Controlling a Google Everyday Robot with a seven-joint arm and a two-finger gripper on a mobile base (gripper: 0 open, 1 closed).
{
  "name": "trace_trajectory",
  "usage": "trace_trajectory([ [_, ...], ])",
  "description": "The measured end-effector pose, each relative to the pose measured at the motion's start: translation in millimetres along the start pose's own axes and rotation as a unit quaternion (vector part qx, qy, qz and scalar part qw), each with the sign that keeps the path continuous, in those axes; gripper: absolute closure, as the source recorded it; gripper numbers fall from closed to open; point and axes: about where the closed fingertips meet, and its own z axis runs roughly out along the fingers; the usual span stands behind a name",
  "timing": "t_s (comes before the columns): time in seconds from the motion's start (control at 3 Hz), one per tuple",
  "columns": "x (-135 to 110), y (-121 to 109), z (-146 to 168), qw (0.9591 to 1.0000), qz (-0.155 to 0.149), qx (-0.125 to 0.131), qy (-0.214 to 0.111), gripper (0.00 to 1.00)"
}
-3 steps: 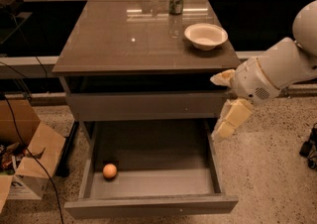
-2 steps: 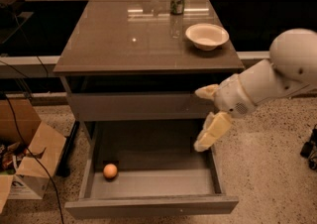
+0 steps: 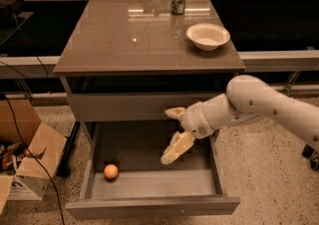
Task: Pick orange from middle drawer and place on counter
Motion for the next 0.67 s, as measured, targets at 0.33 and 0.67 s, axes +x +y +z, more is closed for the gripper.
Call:
trace_trajectory([
  [0.33,25.0,-17.4,67.7,0.9987,0.016,-0.025,-0.042,0.00],
  [0.67,25.0,-17.4,67.7,0.9987,0.016,-0.025,-0.042,0.00],
])
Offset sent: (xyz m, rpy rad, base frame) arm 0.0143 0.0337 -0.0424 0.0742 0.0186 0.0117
